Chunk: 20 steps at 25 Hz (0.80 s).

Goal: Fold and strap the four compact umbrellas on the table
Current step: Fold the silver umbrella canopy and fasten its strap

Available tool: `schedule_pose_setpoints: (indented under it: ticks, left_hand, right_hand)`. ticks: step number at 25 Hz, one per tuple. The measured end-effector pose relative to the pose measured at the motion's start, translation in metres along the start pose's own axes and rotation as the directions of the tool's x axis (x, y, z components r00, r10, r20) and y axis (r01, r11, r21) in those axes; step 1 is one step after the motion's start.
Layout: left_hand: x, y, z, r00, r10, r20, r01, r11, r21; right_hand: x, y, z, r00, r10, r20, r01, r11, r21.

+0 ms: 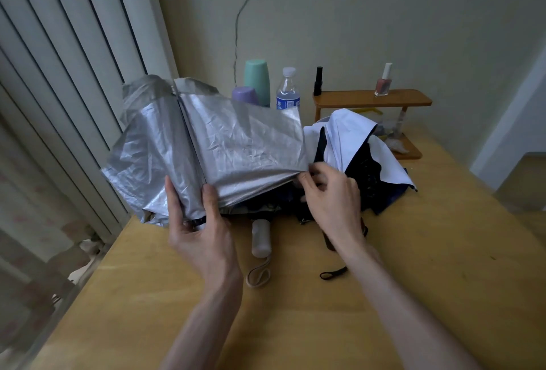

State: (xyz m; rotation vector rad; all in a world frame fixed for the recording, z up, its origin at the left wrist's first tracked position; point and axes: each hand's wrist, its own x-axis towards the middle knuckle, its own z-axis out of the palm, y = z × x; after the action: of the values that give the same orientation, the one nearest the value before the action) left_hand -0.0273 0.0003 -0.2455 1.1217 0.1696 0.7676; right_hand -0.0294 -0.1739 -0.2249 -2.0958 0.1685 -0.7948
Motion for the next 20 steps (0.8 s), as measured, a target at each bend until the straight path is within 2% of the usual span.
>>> schedule_pose_setpoints:
  ticks: [1,2,4,6,7,8,10,12,14,16,17,20]
  left_hand:
    - [0.001,0.001,0.000,1.000,-0.002,-0.004,0.002,1.000,-0.005]
    - [0.001,0.001,-0.001,1.000,-0.002,-0.005,0.002,1.000,-0.007]
    - [-0.001,0.002,-0.001,1.000,0.016,0.016,-0.016,1.000,0.007]
    - [-0.003,0.002,0.000,0.998,0.018,0.053,-0.019,1.000,0.020]
    - [-0.005,0.003,0.000,0.997,0.011,0.070,-0.013,1.000,0.023]
    - [-0.007,0.003,0.001,0.997,0.006,0.083,-0.008,1.000,0.028]
    - [-0.010,0.004,0.002,0.994,0.008,0.108,-0.012,0.999,0.031]
    - [-0.009,0.004,0.002,0.993,0.018,0.120,-0.022,0.999,0.030]
    - [-0.006,0.003,0.001,0.994,0.023,0.111,-0.027,0.999,0.036]
    - [-0.006,0.004,0.001,0.992,0.039,0.120,-0.047,0.997,0.064]
    - [-0.007,0.005,0.000,0.991,0.039,0.131,-0.050,0.995,0.082]
    - [-0.009,0.010,0.000,0.980,0.033,0.199,-0.063,0.987,0.147]
  right_hand:
    - [0.004,-0.001,-0.002,0.980,0.107,0.170,-0.143,0.966,0.214]
    - [0.007,-0.003,-0.007,0.936,0.152,0.318,-0.273,0.883,0.381]
    - [0.014,-0.008,-0.021,0.857,0.139,0.497,-0.435,0.713,0.550]
    - [0.019,-0.013,-0.032,0.803,0.147,0.578,-0.547,0.569,0.614]
    - [0.020,-0.014,-0.034,0.798,0.195,0.570,-0.572,0.541,0.616]
    - [0.020,-0.013,-0.034,0.820,0.254,0.513,-0.556,0.565,0.609]
    - [0.019,-0.010,-0.032,0.886,0.329,0.326,-0.462,0.675,0.575]
    - [0.018,-0.010,-0.031,0.932,0.297,0.210,-0.364,0.755,0.546]
    - [0.016,-0.014,-0.031,0.932,0.264,0.249,-0.361,0.737,0.571]
    - [0.015,-0.020,-0.031,0.900,0.265,0.347,-0.430,0.673,0.602]
    - [0.016,-0.021,-0.031,0.898,0.267,0.350,-0.434,0.669,0.603]
    - [0.020,-0.029,-0.042,0.931,0.280,0.236,-0.366,0.716,0.594]
